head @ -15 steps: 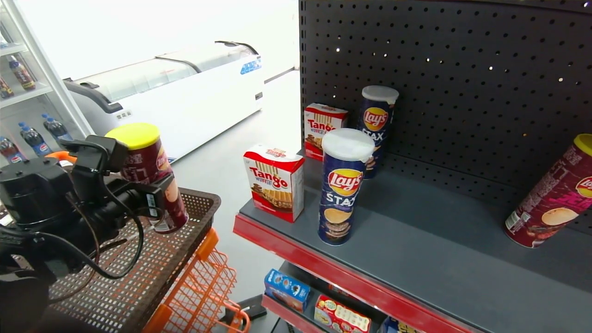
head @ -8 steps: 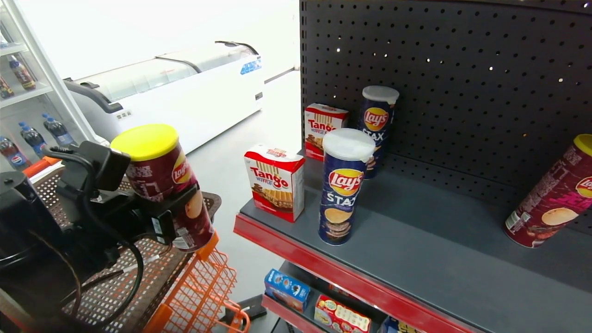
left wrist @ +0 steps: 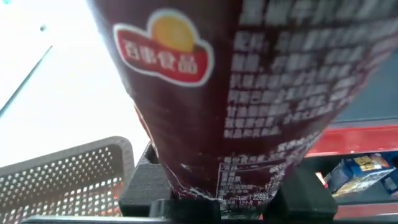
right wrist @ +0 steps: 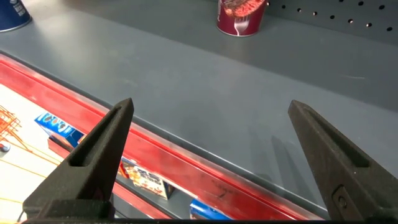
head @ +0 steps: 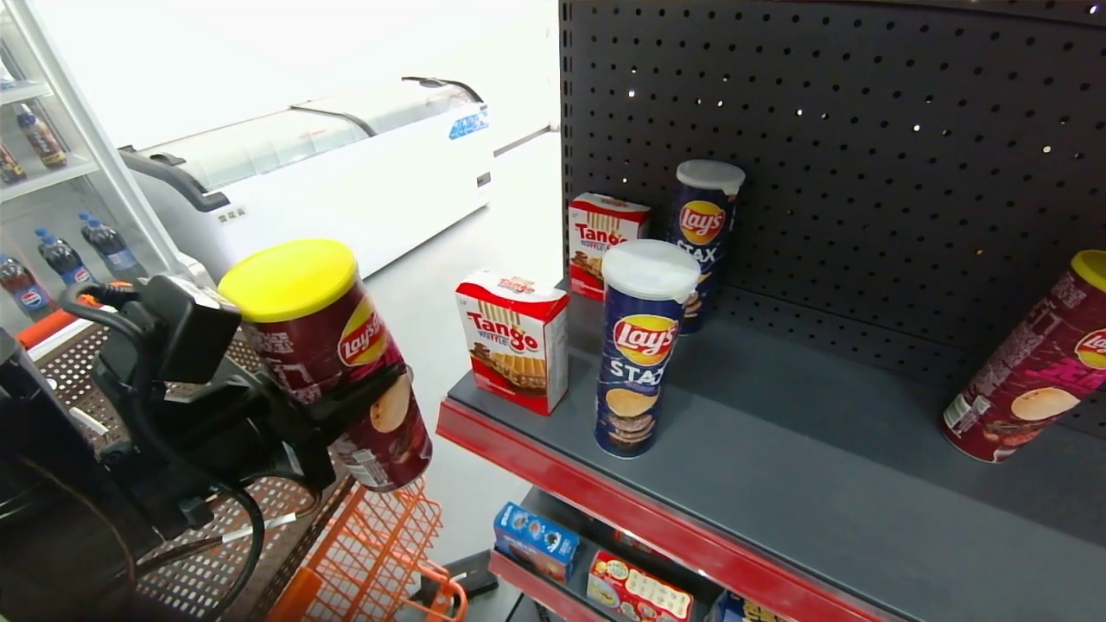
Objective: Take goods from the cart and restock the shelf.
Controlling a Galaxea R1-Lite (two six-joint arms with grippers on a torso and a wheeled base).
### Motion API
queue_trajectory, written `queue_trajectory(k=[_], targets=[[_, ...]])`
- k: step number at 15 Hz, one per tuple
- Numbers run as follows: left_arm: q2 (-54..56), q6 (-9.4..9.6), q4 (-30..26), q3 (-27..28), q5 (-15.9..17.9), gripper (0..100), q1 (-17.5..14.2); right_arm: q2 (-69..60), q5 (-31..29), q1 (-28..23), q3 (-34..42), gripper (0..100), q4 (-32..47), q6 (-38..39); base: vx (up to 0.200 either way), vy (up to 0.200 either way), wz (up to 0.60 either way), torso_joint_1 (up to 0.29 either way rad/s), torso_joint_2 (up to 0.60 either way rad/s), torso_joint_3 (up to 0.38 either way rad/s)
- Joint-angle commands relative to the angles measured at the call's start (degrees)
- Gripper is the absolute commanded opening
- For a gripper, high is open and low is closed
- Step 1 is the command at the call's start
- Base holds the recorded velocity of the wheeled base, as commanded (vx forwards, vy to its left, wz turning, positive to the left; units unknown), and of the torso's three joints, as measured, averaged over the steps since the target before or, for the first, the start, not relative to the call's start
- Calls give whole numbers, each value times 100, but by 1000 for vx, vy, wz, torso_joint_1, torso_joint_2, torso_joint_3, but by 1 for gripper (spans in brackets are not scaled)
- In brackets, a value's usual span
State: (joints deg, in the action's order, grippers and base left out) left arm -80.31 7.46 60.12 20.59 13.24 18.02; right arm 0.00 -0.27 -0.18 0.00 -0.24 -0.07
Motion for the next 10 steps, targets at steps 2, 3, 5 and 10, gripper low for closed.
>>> queue_trajectory(k=[2, 3, 5, 10], targets=[[209, 1, -18, -152, 21, 0, 26, 0, 0, 1, 0, 100, -2, -1, 0, 0, 0, 0, 0, 0], [253, 1, -9, -248, 74, 0, 62, 0, 0, 1, 0, 100, -2, -1, 0, 0, 0, 0, 0, 0], [350, 1, -36, -310, 188, 0, 88, 0, 0, 1, 0, 100, -2, -1, 0, 0, 0, 0, 0, 0], [938, 10, -124, -758, 504, 0, 492, 0, 0, 1, 0, 100, -2, -1, 0, 0, 0, 0, 0, 0]])
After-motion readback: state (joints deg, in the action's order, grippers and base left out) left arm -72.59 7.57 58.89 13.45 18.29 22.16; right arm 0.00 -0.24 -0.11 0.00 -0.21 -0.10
